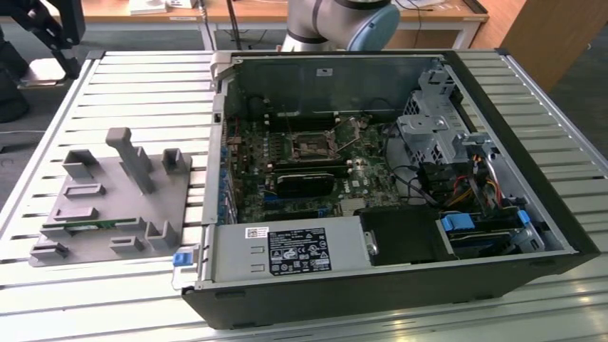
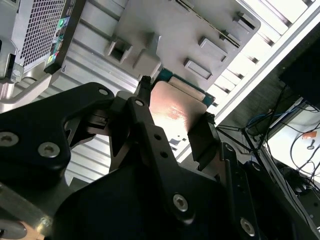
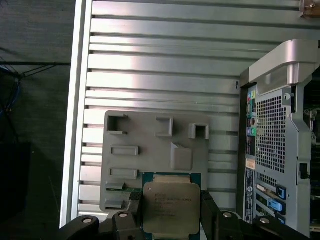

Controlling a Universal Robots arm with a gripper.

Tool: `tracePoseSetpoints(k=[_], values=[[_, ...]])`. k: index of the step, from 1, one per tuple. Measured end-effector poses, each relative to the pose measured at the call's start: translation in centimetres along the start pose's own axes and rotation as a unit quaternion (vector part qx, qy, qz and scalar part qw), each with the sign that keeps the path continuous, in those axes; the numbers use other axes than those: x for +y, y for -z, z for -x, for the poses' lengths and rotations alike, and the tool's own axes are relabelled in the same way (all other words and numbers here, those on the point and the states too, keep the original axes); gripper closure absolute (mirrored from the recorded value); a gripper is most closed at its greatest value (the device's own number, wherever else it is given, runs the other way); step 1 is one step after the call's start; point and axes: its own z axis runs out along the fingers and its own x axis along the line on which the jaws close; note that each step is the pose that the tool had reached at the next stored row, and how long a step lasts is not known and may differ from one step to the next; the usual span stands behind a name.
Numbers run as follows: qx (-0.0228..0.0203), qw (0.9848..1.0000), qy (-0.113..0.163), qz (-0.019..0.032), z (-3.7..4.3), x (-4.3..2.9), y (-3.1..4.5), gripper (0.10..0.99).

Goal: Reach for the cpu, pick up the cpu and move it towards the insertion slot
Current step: 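Pick up the cpu and move it towards the insertion slot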

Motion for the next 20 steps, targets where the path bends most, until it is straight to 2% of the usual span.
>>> tracePoseSetpoints(k=[14, 20], values=[[0.0, 1.0, 0.0, 0.0, 1.15, -0.04, 0.01, 0.541], [0.0, 1.0, 0.0, 0.0, 1.91, -0.06, 0.02, 0.541]])
